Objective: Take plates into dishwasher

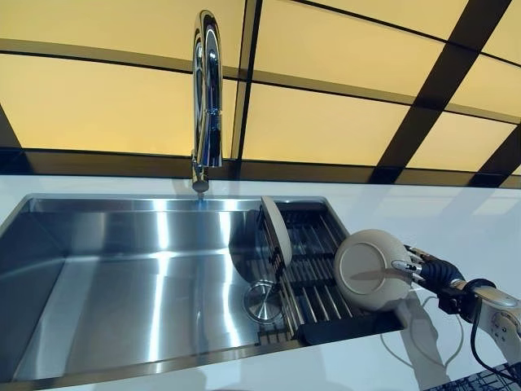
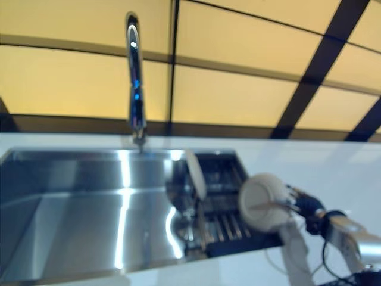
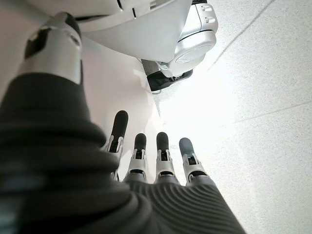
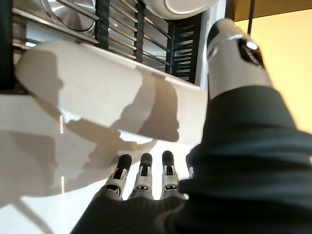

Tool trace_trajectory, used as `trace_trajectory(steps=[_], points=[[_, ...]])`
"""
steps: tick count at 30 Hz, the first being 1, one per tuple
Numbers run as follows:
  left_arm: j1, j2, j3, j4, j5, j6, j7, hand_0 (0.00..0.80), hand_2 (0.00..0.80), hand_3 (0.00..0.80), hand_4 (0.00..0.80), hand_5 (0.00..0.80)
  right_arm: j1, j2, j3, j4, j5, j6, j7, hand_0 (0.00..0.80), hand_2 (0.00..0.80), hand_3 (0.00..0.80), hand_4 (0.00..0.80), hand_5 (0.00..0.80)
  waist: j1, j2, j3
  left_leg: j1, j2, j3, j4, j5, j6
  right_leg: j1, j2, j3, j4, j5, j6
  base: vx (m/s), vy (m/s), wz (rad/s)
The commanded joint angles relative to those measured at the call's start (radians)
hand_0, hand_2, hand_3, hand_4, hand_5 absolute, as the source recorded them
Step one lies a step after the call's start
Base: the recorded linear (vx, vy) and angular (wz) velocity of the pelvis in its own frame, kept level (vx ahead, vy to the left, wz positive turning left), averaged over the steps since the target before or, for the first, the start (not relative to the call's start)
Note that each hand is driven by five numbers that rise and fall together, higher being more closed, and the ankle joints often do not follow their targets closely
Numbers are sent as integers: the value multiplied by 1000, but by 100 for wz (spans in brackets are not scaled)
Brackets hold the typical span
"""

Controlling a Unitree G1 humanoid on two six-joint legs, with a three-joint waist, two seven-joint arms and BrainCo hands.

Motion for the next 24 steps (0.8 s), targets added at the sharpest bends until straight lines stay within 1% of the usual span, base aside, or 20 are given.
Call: trace_trajectory(steps=[1, 5, 6, 7, 8, 9, 11, 12, 13, 24], points=[[-195, 32, 1, -46, -21, -76, 25, 0, 0, 0, 0, 0, 17, 78, 157, -60, 91, 58, 10, 0, 0, 0, 0, 0, 26, 32, 34, -53, -3, -34, 41, -13, 37, 1, -30, -25, 161, -53, 68, 0, 0, 0], [-195, 32, -6, -56, -23, -71, 25, 0, 0, 0, 0, 0, 20, 95, 172, -79, 101, 63, -16, 0, 0, 0, 0, 0, 29, 34, 38, -55, -3, -37, 45, -14, 36, -1, -31, -26, 165, -54, 69, 0, 0, 0], [-196, 29, -8, -54, -24, -72, 27, 0, 0, 0, 0, 0, 19, 101, 177, -81, 102, 66, -25, 147, 147, 147, 147, 147, 29, 35, 39, -55, -2, -38, 45, -14, 36, 0, -31, -26, 165, -55, 68, 0, 0, 0], [-196, 29, -8, -51, -23, -74, 27, 0, 0, 0, 0, 0, 19, 109, 182, -82, 106, 67, -37, 273, 273, 273, 273, 273, 30, 36, 38, -55, -2, -39, 46, -14, 36, 0, -31, -28, 165, -56, 68, 0, 0, 0], [-197, 28, -10, -50, -25, -75, 27, 0, 0, 0, 0, 0, 20, 113, 184, -80, 101, 67, -35, 317, 317, 317, 317, 317, 30, 36, 38, -55, -2, -39, 46, -14, 36, 1, -31, -28, 165, -57, 68, 0, 0, 0], [-197, 28, -11, -49, -25, -76, 27, 0, 0, 0, 0, 0, 23, 119, 189, -82, 98, 69, -36, 414, 414, 414, 414, 414, 31, 36, 38, -55, -3, -40, 46, -14, 37, 1, -31, -27, 165, -57, 68, 0, 0, 0], [-197, 26, -11, -49, -25, -77, 28, 0, 0, 0, 0, 0, 28, 129, 197, -88, 91, 68, -43, 515, 515, 515, 515, 515, 32, 36, 40, -56, -3, -42, 47, -14, 37, 1, -31, -27, 166, -59, 67, 0, 0, 0], [-199, 24, -13, -51, -24, -74, 30, 0, 0, 0, 0, 0, 28, 135, 203, -93, 91, 66, -54, 762, 762, 762, 762, 762, 34, 36, 41, -58, -4, -44, 48, -14, 38, 0, -31, -28, 167, -59, 67, 0, 0, 0], [-200, 24, -13, -53, -24, -72, 29, 0, 0, 0, 0, 0, 30, 138, 205, -94, 87, 62, -57, 800, 800, 800, 800, 800, 34, 36, 42, -59, -4, -45, 49, -14, 38, 0, -31, -29, 167, -59, 67, 0, 0, 0], [-196, 21, -16, -53, -16, -72, 29, 0, 0, 0, 0, 0, 32, 153, 207, -108, 68, 31, -65, 800, 800, 800, 800, 800, 41, 40, 43, -61, -6, -51, 48, -13, 38, 1, -34, -36, 165, -59, 69, 0, 0, 0]])
